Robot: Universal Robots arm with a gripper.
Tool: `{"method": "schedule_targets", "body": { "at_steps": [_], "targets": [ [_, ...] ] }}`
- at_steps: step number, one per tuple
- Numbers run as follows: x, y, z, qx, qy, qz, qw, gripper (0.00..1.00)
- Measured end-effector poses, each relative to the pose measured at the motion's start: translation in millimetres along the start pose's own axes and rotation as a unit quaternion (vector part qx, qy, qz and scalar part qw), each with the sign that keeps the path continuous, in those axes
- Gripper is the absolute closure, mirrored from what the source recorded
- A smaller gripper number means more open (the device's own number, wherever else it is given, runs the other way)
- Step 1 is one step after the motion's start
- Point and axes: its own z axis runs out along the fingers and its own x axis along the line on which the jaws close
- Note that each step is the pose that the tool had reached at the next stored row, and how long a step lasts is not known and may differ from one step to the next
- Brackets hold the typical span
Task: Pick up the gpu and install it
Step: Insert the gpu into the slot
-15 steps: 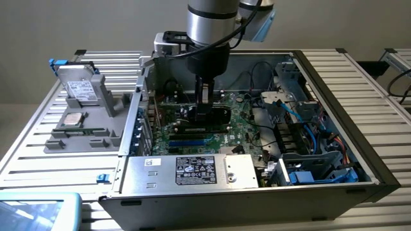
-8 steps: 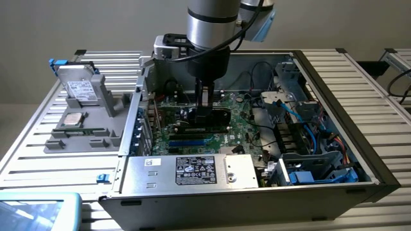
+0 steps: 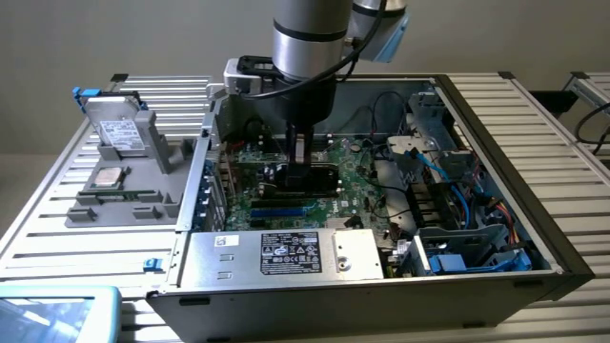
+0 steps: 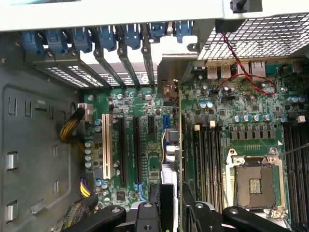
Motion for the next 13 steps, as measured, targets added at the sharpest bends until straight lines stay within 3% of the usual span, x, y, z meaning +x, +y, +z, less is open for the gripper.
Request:
{"method": "schedule_targets", "body": {
  "at_steps": [8, 13],
  "targets": [
    [3.6, 0.6, 13.5, -0.0002, -0.0011, 0.002, 1.0, 0.72],
    [4.7, 5.1, 15.9, -0.0015, -0.0047, 0.002, 1.0, 0.72]
  ]
}}
